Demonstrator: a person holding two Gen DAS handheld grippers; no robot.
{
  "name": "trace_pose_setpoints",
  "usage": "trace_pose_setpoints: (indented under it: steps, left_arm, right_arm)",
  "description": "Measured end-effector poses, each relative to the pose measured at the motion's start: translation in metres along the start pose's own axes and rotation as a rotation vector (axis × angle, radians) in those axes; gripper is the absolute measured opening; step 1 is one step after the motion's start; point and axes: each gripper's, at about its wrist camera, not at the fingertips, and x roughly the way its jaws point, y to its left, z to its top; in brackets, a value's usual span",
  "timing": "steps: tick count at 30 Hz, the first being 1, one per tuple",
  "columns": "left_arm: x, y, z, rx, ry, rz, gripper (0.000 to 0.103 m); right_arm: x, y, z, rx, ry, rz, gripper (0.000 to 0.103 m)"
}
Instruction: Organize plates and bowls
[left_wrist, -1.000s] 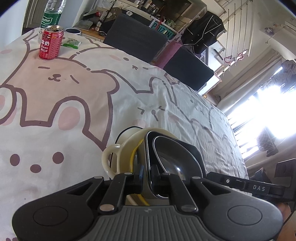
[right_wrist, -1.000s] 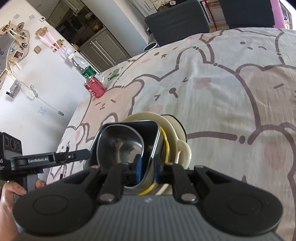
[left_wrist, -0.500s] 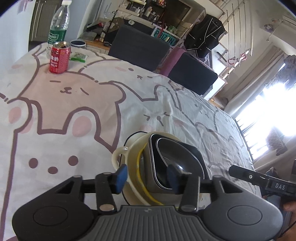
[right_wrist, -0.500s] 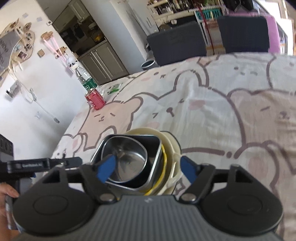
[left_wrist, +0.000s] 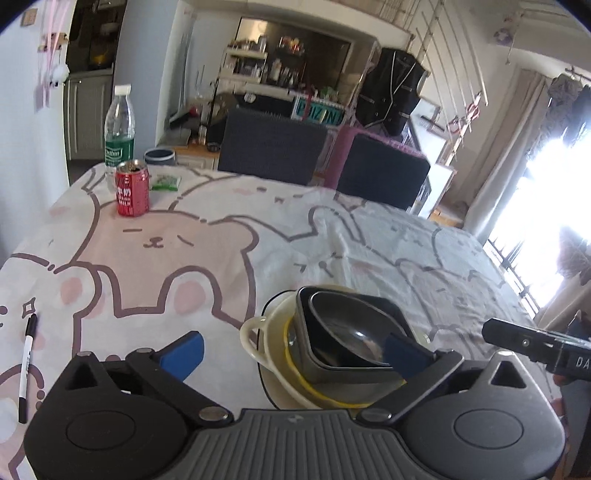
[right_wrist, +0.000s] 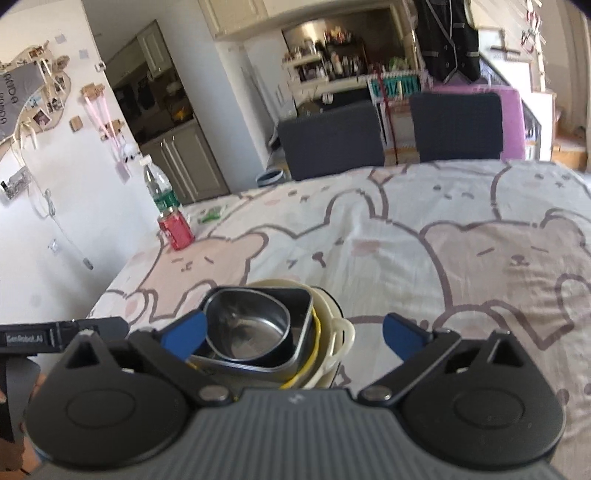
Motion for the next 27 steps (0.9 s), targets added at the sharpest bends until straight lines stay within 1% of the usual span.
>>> trace_pose_setpoints:
  steps: [2, 4, 5, 8, 11, 14, 16, 19, 22, 27]
  left_arm:
    - [-0.007, -0.001, -0.003, 0.001, -0.013, -0.004, 0.103]
    - [-0.015, -0.003, -0.008, 0.01, -0.048, -0.01, 0.103]
    - [-0.02, -0.004, -0.011, 0.022, -0.066, -0.001, 0.103]
    - [-0.031, -0.01, -0.019, 0.062, -0.098, 0.021, 0.103]
    - [-0.039, -0.011, -0.024, 0.072, -0.109, 0.034, 0.103]
    - [-0.048, -0.015, -0.031, 0.088, -0.132, 0.083, 0.103]
    - [-0.054, -0.017, -0.038, 0.101, -0.152, 0.087, 0.103]
    - [-0.059, -0.019, -0.044, 0.103, -0.149, 0.1, 0.103]
    - [-0.063, -0.024, -0.052, 0.122, -0.153, 0.128, 0.103]
    - [-0.066, -0.032, -0.063, 0.168, -0.163, 0.116, 0.103]
  right_arm:
    - [-0.007, 0.004, -0.005, -0.003, -0.04, -0.009, 0.103]
    - [-0.014, 0.006, -0.009, 0.013, -0.084, -0.029, 0.103]
    - [-0.017, 0.006, -0.012, 0.027, -0.102, -0.047, 0.103]
    - [-0.023, 0.006, -0.018, 0.06, -0.12, -0.093, 0.103]
    - [-0.03, 0.005, -0.026, 0.064, -0.153, -0.104, 0.103]
    - [-0.037, 0.01, -0.037, 0.018, -0.166, -0.113, 0.103]
    - [-0.045, 0.015, -0.046, -0.018, -0.188, -0.134, 0.103]
    - [-0.054, 0.024, -0.062, -0.068, -0.208, -0.161, 0.103]
    - [-0.06, 0.027, -0.072, -0.082, -0.216, -0.186, 0.103]
    - [-0.066, 0.032, -0.086, -0.122, -0.212, -0.211, 0.103]
